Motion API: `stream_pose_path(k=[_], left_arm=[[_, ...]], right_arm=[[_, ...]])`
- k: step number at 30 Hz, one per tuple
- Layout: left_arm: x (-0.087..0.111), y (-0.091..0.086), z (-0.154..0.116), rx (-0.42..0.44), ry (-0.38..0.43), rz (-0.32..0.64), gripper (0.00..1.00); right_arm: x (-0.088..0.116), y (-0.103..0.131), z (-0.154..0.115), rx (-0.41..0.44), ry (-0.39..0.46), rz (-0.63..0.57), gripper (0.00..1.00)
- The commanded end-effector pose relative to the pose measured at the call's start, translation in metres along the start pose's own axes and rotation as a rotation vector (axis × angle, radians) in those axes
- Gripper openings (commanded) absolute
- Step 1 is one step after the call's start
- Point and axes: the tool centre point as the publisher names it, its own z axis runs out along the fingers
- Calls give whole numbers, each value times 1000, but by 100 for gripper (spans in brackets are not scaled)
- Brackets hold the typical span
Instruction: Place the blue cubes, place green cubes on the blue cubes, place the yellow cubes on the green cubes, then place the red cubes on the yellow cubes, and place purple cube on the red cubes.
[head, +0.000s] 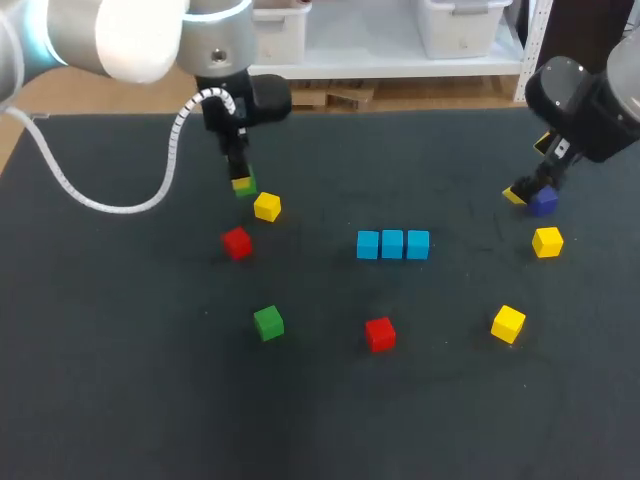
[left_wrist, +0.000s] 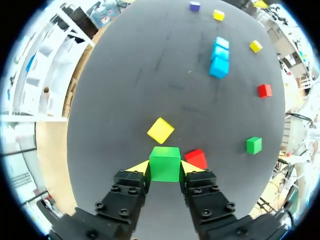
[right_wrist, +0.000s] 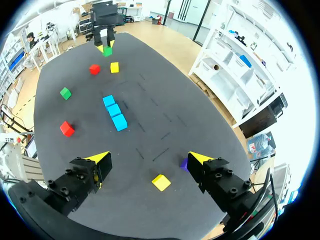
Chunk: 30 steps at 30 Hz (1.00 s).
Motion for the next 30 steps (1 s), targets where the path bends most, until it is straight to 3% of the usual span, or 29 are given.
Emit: stream_pose_path(k=[1,15,30], left_arm=[[-7,-20,-7,-55,6,38,0],[-49,-65,-20,-99,-12,136,0],[-77,-91,-5,-83,-21,213,0]], right_arm=[[0,0,0,3,-1,1,100],[0,0,0,3,-1,1,100],[0,0,0,3,-1,1,100]])
